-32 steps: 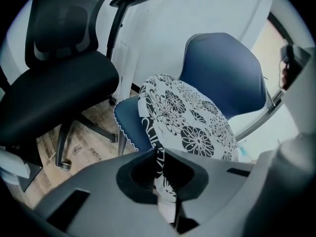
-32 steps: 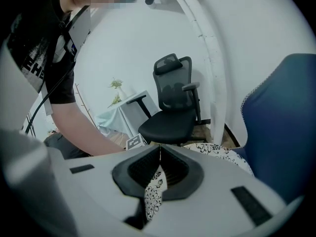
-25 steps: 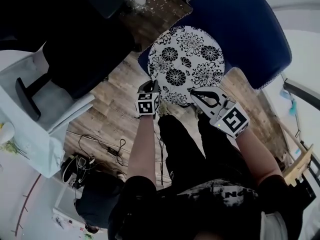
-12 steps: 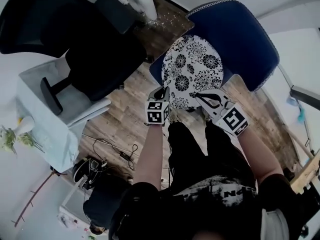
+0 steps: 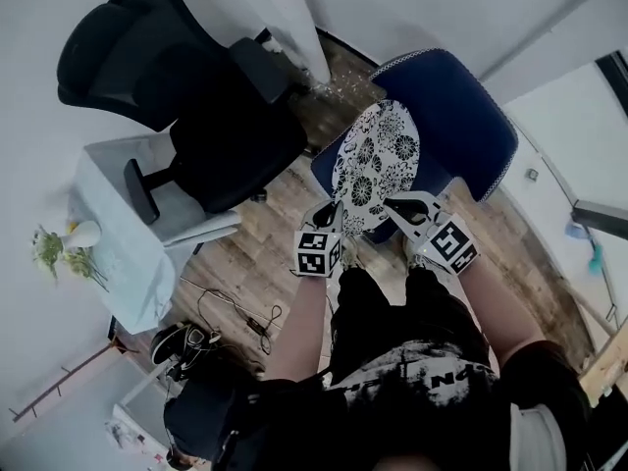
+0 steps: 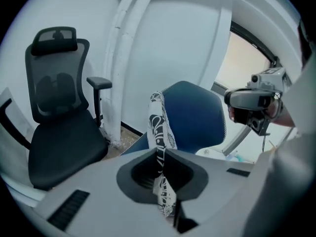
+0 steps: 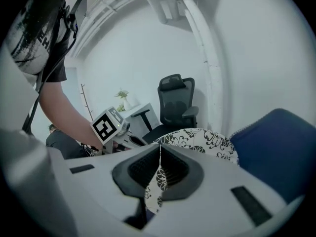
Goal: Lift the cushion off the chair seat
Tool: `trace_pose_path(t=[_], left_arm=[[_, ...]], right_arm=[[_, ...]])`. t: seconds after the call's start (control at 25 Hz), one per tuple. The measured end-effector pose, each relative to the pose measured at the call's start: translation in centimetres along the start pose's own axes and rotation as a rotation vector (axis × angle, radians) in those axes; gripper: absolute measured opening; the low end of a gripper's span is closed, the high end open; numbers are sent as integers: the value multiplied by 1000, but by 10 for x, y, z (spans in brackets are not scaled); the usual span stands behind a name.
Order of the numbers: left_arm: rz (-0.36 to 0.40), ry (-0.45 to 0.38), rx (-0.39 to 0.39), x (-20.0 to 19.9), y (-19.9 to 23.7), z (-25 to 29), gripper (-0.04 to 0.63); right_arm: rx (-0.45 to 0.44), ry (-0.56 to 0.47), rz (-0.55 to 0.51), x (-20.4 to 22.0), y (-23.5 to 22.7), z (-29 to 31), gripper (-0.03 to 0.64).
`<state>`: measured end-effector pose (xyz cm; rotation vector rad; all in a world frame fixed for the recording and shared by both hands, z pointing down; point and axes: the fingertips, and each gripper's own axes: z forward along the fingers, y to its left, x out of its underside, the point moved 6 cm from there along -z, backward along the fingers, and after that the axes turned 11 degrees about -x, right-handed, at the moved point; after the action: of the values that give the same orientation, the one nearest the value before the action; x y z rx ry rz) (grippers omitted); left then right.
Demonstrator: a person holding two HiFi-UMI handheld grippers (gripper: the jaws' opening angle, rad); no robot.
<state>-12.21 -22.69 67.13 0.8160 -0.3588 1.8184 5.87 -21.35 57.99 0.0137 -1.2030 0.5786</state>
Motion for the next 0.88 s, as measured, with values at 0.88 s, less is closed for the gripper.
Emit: trace_pose_path(t=[0.88], left_arm=[[5, -368, -31, -146, -22, -141, 25]], right_arm=[[74, -162, -94, -114, 13, -65, 17]])
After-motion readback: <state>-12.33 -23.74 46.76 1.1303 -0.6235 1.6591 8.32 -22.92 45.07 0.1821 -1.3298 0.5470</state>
